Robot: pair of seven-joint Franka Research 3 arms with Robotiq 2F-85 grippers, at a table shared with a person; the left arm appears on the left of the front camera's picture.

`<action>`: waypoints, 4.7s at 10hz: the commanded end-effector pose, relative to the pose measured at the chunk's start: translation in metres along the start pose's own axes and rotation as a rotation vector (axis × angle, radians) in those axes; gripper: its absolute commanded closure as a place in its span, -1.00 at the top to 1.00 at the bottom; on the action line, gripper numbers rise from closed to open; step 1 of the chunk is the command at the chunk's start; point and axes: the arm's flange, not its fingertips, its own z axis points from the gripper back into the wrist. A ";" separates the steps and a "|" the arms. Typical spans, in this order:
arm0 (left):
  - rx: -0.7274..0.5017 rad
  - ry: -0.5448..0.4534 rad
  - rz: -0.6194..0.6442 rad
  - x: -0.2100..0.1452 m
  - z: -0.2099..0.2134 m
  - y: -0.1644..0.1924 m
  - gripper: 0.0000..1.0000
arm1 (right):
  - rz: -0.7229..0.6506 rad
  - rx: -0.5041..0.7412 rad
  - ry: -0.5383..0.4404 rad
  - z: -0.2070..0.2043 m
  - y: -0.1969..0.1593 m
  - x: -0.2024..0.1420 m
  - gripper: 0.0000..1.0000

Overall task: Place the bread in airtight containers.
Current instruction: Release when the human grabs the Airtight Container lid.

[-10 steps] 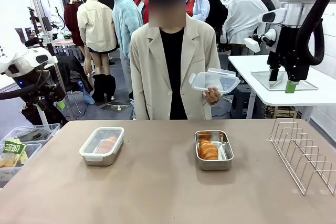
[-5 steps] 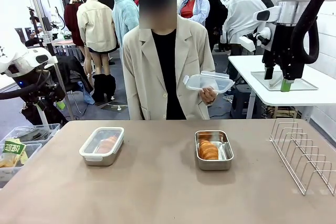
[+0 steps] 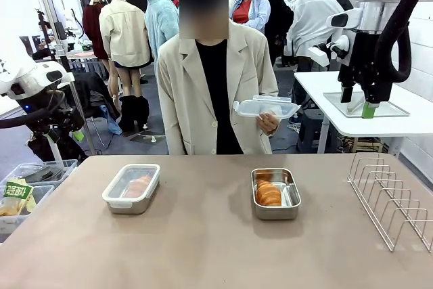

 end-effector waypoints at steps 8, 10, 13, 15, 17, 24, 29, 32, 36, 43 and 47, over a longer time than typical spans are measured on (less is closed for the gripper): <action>0.021 0.003 0.007 0.000 0.002 0.001 0.54 | 0.000 0.001 -0.001 0.000 -0.002 0.000 1.00; 0.021 0.003 0.007 0.000 0.002 0.001 0.54 | 0.000 0.001 -0.001 0.000 -0.002 0.000 1.00; 0.021 0.003 0.007 0.000 0.002 0.001 0.54 | 0.000 0.001 -0.001 0.000 -0.002 0.000 1.00; 0.021 0.003 0.007 0.000 0.002 0.001 0.54 | 0.000 0.001 -0.001 0.000 -0.002 0.000 1.00; 0.021 0.003 0.007 0.000 0.002 0.001 0.54 | 0.000 0.001 -0.001 0.000 -0.002 0.000 1.00; 0.021 0.003 0.007 0.000 0.002 0.001 0.54 | 0.000 0.001 -0.001 0.000 -0.002 0.000 1.00; 0.021 0.003 0.007 0.000 0.002 0.001 0.54 | 0.000 0.001 -0.001 0.000 -0.002 0.000 1.00; 0.021 0.003 0.007 0.000 0.002 0.001 0.54 | 0.000 0.001 -0.001 0.000 -0.002 0.000 1.00; 0.021 0.003 0.007 0.000 0.002 0.001 0.54 | 0.000 0.001 -0.001 0.000 -0.002 0.000 1.00; 0.021 0.003 0.007 0.000 0.002 0.001 0.54 | 0.000 0.001 -0.001 0.000 -0.002 0.000 1.00; 0.021 0.003 0.007 0.000 0.002 0.001 0.54 | 0.000 0.001 -0.001 0.000 -0.002 0.000 1.00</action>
